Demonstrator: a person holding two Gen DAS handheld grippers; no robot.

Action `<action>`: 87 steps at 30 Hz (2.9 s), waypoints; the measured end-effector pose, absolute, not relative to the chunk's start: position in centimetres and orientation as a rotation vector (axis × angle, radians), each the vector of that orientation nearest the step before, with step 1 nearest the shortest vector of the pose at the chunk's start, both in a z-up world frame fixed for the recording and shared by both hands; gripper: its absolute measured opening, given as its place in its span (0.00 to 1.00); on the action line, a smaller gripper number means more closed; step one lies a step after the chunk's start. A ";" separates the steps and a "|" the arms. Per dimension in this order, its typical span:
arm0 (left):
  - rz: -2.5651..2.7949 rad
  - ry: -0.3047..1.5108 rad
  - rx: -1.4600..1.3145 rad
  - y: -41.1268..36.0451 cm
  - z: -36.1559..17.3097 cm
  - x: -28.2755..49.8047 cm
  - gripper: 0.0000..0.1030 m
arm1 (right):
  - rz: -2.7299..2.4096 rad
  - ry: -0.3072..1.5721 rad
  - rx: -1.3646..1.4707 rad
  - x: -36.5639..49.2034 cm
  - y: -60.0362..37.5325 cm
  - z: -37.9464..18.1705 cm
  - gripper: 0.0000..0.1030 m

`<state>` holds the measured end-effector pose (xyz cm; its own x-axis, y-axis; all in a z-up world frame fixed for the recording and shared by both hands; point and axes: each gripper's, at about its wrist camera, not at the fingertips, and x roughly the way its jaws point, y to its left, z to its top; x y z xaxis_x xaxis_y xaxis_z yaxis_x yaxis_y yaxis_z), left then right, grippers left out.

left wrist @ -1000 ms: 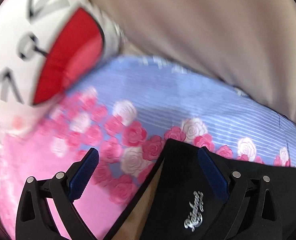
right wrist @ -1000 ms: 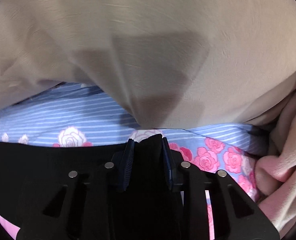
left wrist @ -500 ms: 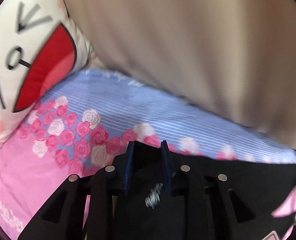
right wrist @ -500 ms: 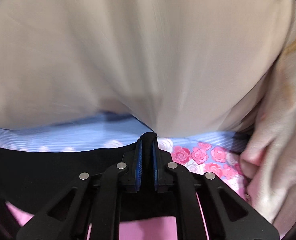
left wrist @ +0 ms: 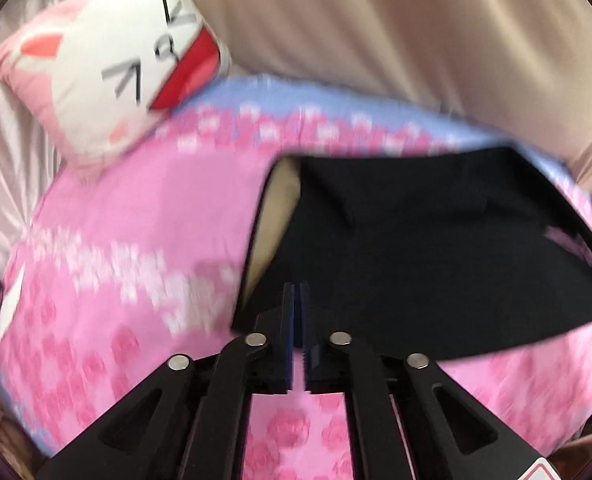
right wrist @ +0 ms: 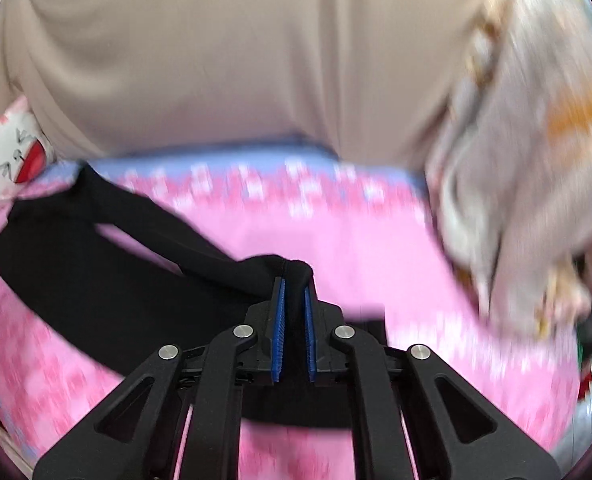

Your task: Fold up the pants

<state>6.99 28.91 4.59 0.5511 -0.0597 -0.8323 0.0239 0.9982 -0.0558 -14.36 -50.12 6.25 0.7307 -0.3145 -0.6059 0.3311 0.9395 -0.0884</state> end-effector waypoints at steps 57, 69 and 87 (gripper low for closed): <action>-0.385 0.932 -0.366 31.4 5.9 10.4 0.07 | -0.427 0.611 0.191 -15.6 -50.0 3.5 0.11; 0.060 1.062 -0.345 37.5 -3.6 7.0 0.07 | -0.525 0.617 0.245 -18.2 -51.2 2.3 0.70; -0.055 1.134 -0.273 24.8 -3.9 7.2 0.63 | -0.401 0.516 -0.100 -11.2 -49.3 10.2 0.04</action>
<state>7.18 24.78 -3.86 0.4255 -0.1810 -0.8867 -0.0947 0.9655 -0.2425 -11.18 -49.31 10.25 0.7943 -0.3970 -0.4598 0.3473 0.9178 -0.1925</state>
